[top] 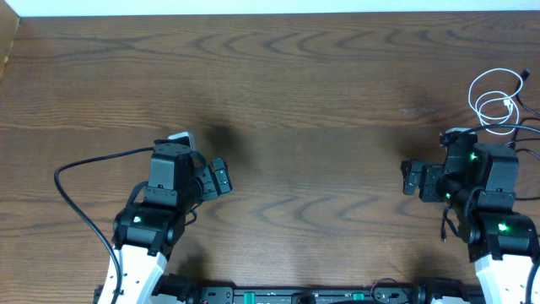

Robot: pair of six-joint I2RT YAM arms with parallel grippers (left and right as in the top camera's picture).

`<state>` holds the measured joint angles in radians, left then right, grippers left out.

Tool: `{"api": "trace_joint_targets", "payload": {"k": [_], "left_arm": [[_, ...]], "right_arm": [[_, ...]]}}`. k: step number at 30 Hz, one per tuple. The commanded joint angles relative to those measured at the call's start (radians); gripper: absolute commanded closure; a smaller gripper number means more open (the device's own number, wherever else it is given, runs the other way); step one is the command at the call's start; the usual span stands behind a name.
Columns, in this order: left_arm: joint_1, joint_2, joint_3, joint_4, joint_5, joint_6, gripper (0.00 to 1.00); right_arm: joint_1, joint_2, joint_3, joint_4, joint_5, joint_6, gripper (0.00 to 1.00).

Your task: Untangle cables

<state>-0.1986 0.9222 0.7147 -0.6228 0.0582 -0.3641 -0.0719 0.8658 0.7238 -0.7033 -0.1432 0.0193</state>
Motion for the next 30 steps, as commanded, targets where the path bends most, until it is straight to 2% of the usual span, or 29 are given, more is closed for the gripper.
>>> {"api": "trace_joint_targets", "payload": {"k": [1, 8, 19, 30], "left_arm": [[-0.001, 0.014, 0.002, -0.001, 0.002, -0.004, 0.01], [-0.001, 0.045, 0.002, -0.001, 0.002, -0.004, 0.01], [-0.001, 0.070, 0.002, -0.001, 0.002, -0.004, 0.01], [-0.001, 0.071, 0.002, -0.001, 0.002, -0.004, 0.01]], "right_arm": [[0.002, -0.033, -0.010, -0.003, 0.044, -0.016, 0.01], [0.002, -0.197, -0.055, 0.107, 0.083, -0.061, 0.01], [0.018, -0.619, -0.417, 0.626, 0.032, -0.061, 0.01], [0.050, -0.863, -0.718, 0.966, 0.045, -0.061, 0.01]]}}
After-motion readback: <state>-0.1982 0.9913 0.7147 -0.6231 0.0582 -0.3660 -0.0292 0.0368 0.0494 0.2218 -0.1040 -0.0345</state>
